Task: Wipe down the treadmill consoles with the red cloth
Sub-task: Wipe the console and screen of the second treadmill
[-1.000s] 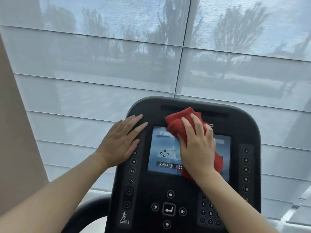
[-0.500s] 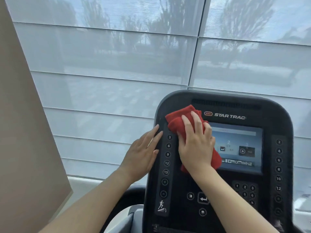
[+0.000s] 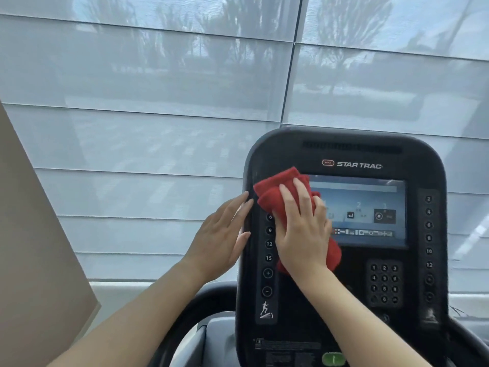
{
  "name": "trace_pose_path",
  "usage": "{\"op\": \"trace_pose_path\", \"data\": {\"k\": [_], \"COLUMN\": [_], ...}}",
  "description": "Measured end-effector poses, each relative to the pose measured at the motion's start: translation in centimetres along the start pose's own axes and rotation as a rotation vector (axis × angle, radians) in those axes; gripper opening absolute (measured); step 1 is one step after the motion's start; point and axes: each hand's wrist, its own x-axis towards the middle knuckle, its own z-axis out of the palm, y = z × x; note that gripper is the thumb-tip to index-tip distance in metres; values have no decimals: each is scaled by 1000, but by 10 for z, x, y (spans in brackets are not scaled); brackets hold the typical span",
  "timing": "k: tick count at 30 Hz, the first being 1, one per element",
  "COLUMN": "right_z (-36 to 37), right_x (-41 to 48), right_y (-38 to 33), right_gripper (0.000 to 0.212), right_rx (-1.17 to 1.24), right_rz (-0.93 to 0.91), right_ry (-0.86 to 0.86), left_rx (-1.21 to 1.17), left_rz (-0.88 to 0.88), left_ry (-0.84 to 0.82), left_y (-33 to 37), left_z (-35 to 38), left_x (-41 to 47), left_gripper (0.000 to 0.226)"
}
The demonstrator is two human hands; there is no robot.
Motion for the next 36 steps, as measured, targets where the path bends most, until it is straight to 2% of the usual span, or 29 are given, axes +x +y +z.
{"op": "trace_pose_path", "data": {"k": [3, 5, 11, 19, 27, 32, 36], "right_z": [-1, -3, -12, -11, -12, -11, -17], "right_x": [-46, -65, -47, -103, -78, -123, -104], "right_y": [5, 11, 36, 29, 31, 31, 46], "right_gripper": [57, 53, 45, 48, 47, 48, 46], "right_rx": [-8, -16, -7, -32, -33, -23, -11], "right_rz": [28, 41, 226, 149, 205, 171, 198], "right_ry": [-45, -83, -51, -117, -87, -123, -119], "left_rx": [-13, -27, -69, -98, -81, -36, -5], "left_rz": [5, -11, -90, -139, -158, -114, -68], "left_ry": [-9, -12, -4, 10, 5, -15, -45], "left_y": [6, 14, 26, 31, 33, 36, 46], "left_z": [3, 9, 25, 30, 27, 28, 36], "left_x": [1, -1, -7, -9, -10, -20, -43], "left_gripper": [59, 61, 66, 65, 65, 61, 61]}}
